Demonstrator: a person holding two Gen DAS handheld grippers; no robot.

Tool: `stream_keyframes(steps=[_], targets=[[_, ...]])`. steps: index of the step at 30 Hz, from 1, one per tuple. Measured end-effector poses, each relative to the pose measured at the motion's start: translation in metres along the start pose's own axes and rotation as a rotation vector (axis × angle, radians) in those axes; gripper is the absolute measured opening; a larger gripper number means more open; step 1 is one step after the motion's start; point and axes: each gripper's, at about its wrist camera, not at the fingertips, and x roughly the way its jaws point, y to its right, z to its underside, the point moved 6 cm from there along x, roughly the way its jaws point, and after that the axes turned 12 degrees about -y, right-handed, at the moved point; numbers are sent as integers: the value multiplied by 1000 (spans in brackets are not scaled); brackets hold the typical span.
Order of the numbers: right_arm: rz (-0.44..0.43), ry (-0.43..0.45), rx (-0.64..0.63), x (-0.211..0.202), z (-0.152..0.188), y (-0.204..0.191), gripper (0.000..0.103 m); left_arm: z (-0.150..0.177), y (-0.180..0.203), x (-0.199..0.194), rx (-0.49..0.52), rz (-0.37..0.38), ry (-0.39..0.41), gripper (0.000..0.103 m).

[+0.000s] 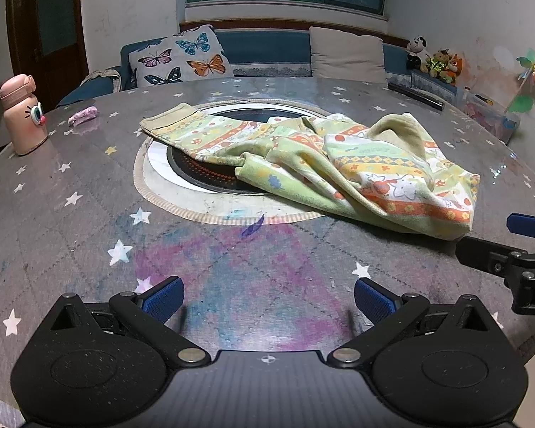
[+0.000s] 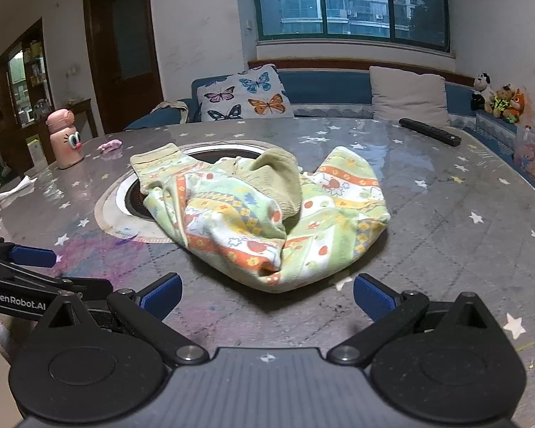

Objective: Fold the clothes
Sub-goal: 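Move both grippers toward the crumpled green striped garment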

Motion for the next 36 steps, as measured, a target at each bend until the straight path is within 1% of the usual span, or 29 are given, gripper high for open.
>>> stream_keyframes(steps=[4, 7, 12, 36], targets=[[-2, 13, 10, -1, 1, -1, 103, 1, -1, 1, 0, 1, -2, 103], [-14, 5, 11, 3, -1, -9, 103, -1, 1, 1, -1, 3, -10, 103], [-40, -10, 18, 4, -2, -9, 103, 0, 4, 0, 7, 8, -19, 103], [-76, -25, 8, 10, -15, -12, 103, -19, 6, 13, 18, 12, -32, 103]])
